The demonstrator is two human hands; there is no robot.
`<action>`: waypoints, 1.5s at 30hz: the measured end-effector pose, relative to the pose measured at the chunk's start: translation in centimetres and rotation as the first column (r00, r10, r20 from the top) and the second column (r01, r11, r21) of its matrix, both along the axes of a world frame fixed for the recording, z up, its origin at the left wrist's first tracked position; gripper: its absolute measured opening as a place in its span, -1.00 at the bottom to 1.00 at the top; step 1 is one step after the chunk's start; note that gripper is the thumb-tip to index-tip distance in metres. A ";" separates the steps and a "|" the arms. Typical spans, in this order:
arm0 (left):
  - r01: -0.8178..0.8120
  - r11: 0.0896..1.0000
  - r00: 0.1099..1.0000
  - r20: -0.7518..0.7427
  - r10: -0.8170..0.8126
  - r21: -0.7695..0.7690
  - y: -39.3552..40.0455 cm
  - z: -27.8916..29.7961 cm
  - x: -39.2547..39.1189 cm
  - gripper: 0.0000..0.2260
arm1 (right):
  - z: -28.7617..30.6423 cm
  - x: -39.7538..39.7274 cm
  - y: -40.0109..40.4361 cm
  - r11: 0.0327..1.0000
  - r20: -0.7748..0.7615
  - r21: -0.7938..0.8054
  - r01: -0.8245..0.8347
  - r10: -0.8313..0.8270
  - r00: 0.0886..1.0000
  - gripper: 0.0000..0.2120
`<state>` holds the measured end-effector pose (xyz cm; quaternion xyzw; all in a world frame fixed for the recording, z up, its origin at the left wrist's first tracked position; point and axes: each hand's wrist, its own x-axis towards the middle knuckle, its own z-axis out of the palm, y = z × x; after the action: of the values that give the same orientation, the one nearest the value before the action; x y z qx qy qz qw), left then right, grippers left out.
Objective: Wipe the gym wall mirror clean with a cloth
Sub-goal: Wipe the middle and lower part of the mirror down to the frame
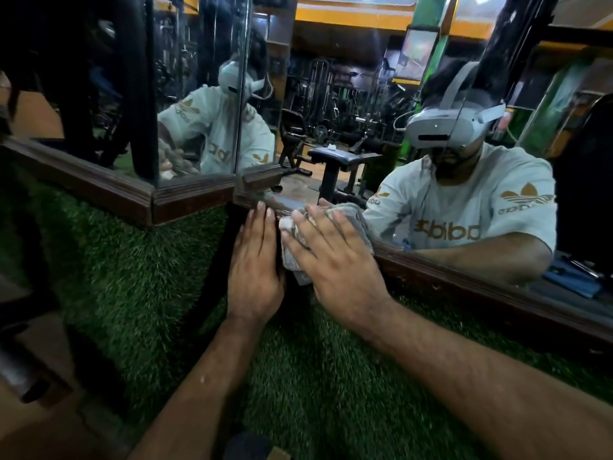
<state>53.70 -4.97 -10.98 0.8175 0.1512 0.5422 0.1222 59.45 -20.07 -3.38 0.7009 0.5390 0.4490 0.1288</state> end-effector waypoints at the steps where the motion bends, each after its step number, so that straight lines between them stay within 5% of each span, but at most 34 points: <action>1: -0.003 1.000 1.000 -0.006 0.003 0.008 0.2 0.2 -0.1 -0.37 | 0.7 0.2 0.1 1.000 0.005 0.027 -0.009 0.009 1.000 -0.35; 4: -0.034 0.998 0.998 -0.054 0.036 0.045 0.8 0.9 -0.3 -0.34 | 2.4 0.0 1.4 0.985 -0.057 0.169 0.027 -0.018 0.998 -0.33; 10: -0.187 0.958 0.966 -0.137 0.219 0.215 1.7 3.1 -2.2 -0.43 | 2.0 0.1 1.8 1.000 0.026 -0.018 0.016 -0.016 1.000 -0.33; 14: -0.337 0.872 0.904 -0.134 0.405 0.355 1.7 4.7 -4.1 -0.46 | 3.2 0.5 2.1 0.996 0.051 0.082 -0.027 0.022 0.998 -0.38; 17: -0.418 0.776 0.803 -0.208 0.559 0.473 2.8 6.0 -5.9 -0.44 | 2.9 -0.4 4.2 0.979 -0.033 0.204 0.014 -0.008 0.999 -0.37; 21: -0.428 0.678 0.601 -0.372 0.707 0.598 2.9 8.2 -7.9 -0.45 | 1.4 -0.5 5.5 0.998 0.008 0.058 -0.020 0.020 1.000 -0.38; 24: -0.404 0.626 0.495 -0.416 0.763 0.667 2.8 9.2 -8.5 -0.43 | 3.2 -0.1 6.7 0.995 0.021 0.094 -0.037 0.035 0.999 -0.37; 38: -0.366 0.664 0.516 -0.451 0.728 0.652 2.9 10.2 -8.7 -0.44 | 2.4 -0.9 10.9 0.991 -0.029 0.123 -0.055 0.059 0.998 -0.57; 45: -0.320 0.737 0.488 -0.563 0.667 0.595 1.4 11.0 -9.4 -0.46 | 0.7 0.5 7.3 0.971 0.067 -0.077 -0.227 0.232 0.970 -0.69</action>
<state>44.30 -3.57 0.02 0.8878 0.3036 0.1853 -0.2922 59.99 -12.74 -2.70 0.6116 0.6263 0.4682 0.1204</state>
